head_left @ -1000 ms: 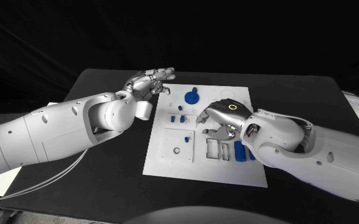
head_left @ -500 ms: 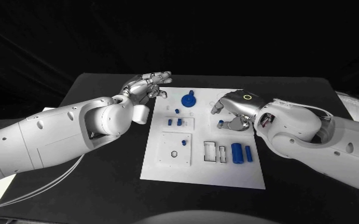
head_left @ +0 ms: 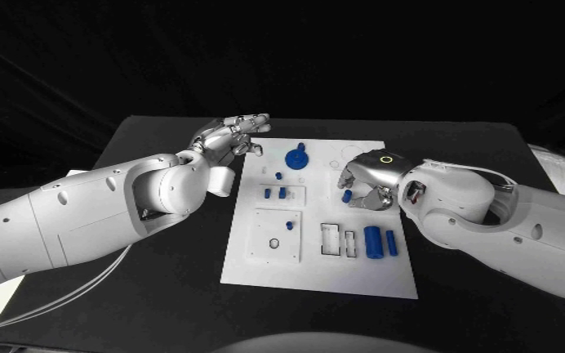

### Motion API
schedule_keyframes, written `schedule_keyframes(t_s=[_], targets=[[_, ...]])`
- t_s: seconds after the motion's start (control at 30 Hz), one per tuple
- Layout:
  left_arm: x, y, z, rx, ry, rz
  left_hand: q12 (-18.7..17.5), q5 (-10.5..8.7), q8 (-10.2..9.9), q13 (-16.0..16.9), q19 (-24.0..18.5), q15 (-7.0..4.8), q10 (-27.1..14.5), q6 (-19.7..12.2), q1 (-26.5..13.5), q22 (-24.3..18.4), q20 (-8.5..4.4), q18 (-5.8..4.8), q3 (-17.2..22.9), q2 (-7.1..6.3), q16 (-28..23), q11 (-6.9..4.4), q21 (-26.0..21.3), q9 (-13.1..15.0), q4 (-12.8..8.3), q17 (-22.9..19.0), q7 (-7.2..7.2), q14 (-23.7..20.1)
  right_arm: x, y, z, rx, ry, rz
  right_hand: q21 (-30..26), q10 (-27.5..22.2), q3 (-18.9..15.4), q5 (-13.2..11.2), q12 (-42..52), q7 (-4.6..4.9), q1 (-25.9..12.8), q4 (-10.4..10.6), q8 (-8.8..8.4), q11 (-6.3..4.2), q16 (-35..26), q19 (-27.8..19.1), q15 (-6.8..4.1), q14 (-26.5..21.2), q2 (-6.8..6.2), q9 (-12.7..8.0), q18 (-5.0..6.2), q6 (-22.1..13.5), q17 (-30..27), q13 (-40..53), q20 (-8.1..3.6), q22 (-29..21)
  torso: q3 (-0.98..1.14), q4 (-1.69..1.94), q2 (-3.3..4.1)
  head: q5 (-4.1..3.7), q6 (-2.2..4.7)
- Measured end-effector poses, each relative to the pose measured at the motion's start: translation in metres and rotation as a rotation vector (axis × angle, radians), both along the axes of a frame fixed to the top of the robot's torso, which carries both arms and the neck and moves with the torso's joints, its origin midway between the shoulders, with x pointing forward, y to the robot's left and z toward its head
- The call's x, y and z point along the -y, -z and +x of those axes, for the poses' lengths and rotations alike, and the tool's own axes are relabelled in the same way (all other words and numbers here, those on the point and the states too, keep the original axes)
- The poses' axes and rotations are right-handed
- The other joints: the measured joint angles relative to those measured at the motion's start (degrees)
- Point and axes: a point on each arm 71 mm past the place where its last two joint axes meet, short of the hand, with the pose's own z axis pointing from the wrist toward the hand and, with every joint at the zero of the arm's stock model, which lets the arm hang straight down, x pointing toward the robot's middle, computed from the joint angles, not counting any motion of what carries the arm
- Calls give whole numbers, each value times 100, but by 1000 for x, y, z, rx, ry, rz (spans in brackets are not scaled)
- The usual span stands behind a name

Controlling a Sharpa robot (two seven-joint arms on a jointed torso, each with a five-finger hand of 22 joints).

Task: Assemble the parts on the task board

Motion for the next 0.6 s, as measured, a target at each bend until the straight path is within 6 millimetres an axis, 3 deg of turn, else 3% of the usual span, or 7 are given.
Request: schedule_keyframes(t_s=[0.27, 0.6], targets=[[0, 0, 0, 1, 1, 1, 22, 0, 0, 4, 0, 0, -6, -42, 0, -5, 0, 0, -10, 0, 0, 6, 0, 0, -9, -10, 2, 0, 0, 4, 2, -13, -2, -14, 0, 443, 192, 0, 156, 41, 95, 76, 34, -124, 0, 63, -45, 0, 136, 31, 0, 204, -6, 0, -63, 0, 0, 0, 1, 17, -28], [-1, 0, 0, 1, 0, 3, 44, 0, 0, 5, 0, 20, -46, -53, 0, -9, 0, 0, -16, 0, 0, 5, -8, 0, -16, -19, 12, -20, -1, 4, 2, -20, -13, -18, 0, 819, 432, -69, 154, -12, 74, 144, 105, -198, 0, 115, -137, -10, 202, 73, 0, 503, 1, -4, -115, 25, 1, -8, -1, 23, -76]])
